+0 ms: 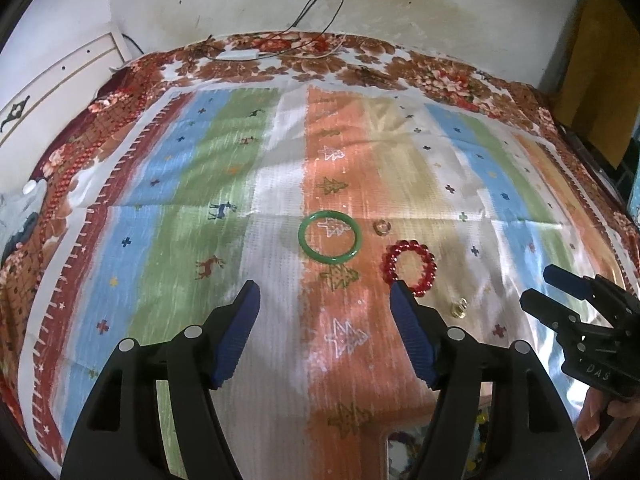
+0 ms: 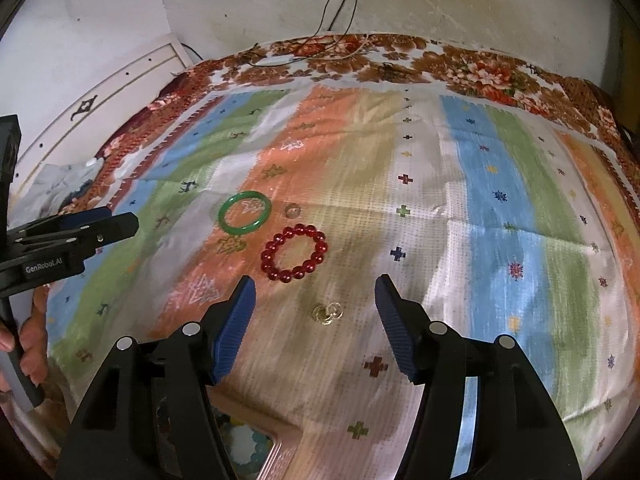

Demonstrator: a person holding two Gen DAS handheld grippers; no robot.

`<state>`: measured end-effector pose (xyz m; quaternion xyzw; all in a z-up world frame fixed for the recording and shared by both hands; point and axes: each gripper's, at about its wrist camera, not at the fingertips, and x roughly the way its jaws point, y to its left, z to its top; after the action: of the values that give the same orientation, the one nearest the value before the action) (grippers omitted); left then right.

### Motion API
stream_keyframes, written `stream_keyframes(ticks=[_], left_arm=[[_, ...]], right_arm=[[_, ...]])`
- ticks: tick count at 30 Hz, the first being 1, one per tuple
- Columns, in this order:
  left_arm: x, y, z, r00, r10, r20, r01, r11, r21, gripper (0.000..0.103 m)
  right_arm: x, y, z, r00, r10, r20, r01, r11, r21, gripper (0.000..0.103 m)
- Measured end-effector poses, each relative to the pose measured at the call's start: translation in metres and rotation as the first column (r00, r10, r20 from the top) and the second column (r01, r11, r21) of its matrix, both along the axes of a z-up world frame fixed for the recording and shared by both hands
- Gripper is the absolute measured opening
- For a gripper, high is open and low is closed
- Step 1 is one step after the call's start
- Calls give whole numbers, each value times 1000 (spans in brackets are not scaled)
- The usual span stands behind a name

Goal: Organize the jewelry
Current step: 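Lift both open tools from the tin and move toward the green bangle and red bracelet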

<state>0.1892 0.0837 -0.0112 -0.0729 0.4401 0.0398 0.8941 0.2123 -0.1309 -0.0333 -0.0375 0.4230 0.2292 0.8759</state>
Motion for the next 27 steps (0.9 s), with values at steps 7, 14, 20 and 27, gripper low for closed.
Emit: stream_keyframes(ticks=[7, 14, 20, 27], left_arm=[[15, 2, -4, 1000, 17, 4, -17, 1000, 21, 69], [30, 4, -11, 1000, 16, -13, -16, 1000, 20, 71], [38, 6, -15, 1000, 13, -22, -13, 1000, 18, 71], [53, 8, -24, 999, 15, -42, -14, 999, 30, 72]], right_arm=[[11, 7, -4, 1000, 8, 0, -8, 1000, -3, 62], [21, 14, -10, 1000, 25, -16, -25, 1000, -14, 62], [32, 16, -14, 999, 23, -26, -24, 1000, -21, 62], [41, 22, -22, 999, 30, -43, -31, 999, -28, 62]])
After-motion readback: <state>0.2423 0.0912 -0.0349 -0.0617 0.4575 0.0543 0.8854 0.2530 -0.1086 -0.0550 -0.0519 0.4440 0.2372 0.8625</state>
